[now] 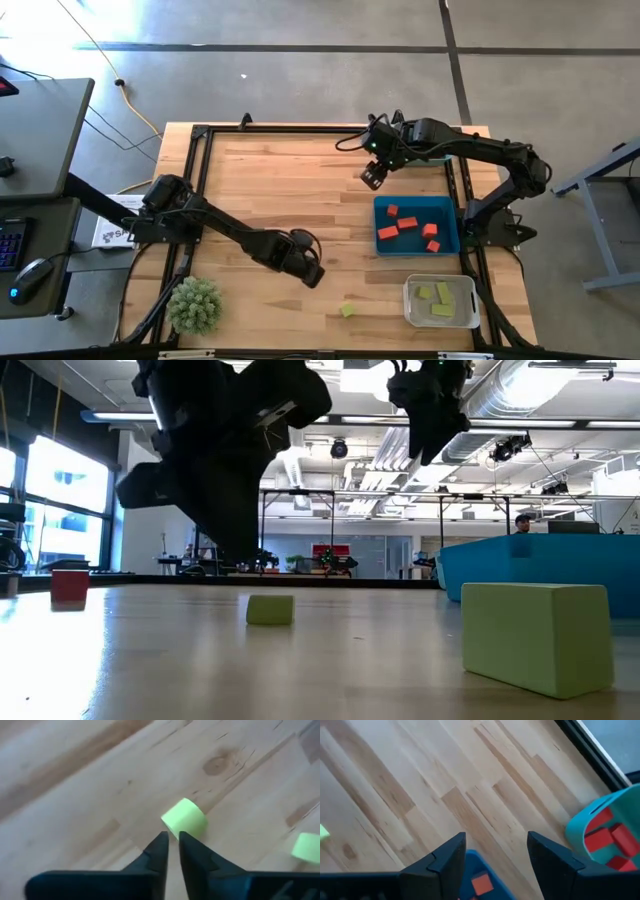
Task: Sort & place blocks by color
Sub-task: Put the green wooden block into the white bin
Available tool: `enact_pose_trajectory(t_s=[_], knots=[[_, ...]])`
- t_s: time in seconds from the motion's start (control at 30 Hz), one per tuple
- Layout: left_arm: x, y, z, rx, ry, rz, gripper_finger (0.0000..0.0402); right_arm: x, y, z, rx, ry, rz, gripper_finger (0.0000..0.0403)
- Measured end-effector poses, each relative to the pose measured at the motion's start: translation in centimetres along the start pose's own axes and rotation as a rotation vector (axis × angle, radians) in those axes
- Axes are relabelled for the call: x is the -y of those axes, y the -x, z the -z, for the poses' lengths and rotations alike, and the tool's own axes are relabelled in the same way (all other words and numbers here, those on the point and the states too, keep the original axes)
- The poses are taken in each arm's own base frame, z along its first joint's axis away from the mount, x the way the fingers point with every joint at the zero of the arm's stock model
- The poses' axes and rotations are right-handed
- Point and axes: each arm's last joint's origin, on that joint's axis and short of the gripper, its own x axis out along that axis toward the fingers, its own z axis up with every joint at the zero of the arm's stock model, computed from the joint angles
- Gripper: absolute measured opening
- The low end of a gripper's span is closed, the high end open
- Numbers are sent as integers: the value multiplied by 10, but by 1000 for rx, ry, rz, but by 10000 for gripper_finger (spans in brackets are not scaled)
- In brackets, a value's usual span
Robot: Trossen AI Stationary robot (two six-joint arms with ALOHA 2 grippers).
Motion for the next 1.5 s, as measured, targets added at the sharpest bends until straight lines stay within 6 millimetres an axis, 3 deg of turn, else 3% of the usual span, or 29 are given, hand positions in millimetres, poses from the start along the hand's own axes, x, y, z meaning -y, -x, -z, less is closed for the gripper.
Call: enact_pose_trajectory(t_s=[0.3,0.47,0.97,1.5], knots=[[3,0,1,-56,296,31,131,8,-1,-1,-20,126,13,200],[11,-2,-1,-25,411,107,159,15,-2,-3,-22,154,20,200],[8,-23,2,26,483,42,159,23,-3,-6,-20,146,30,200],[9,-22,6,14,475,49,158,23,-3,-6,-20,116,28,200]])
